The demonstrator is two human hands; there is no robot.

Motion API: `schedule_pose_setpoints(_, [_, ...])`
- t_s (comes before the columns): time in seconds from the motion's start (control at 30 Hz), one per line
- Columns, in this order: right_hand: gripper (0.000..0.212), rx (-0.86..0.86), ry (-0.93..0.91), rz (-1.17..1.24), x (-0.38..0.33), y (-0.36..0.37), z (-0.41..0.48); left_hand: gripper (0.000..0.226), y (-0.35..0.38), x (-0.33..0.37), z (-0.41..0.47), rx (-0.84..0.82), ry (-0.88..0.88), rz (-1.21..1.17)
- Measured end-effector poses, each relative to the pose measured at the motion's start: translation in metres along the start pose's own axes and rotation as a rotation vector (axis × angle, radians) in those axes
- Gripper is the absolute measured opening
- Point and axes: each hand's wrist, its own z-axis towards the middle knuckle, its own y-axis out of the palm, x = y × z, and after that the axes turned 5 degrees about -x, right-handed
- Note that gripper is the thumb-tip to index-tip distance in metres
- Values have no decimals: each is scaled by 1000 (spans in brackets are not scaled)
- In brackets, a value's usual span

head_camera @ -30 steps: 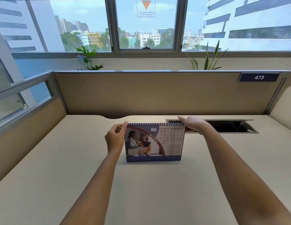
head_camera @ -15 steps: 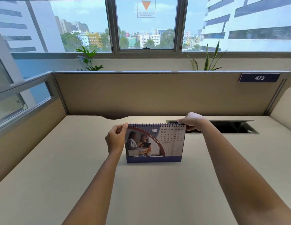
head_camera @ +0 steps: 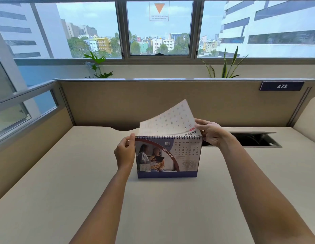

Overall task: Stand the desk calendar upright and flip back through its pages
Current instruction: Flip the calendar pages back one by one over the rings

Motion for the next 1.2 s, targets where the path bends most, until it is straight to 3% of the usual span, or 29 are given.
schedule_pose_setpoints(0.13, [43,-177,-139,-70,6,-9,-11,43,0,4,0,6,-66,-45])
schedule_pose_setpoints(0.27, [44,-196,-221,-250,15,-13,-16,41,-3,7,-3,-21,-64,-82])
schedule_pose_setpoints(0.47, [13,-150,-388,-336,35,-12,-18,37,-9,8,-2,-23,-43,-52])
schedule_pose_setpoints(0.83, [12,-117,-398,-458,45,-18,-15,24,-9,-1,1,-85,-12,-72])
schedule_pose_setpoints(1.2, [24,-79,-461,-600,50,-19,-7,30,-3,1,2,-42,20,9])
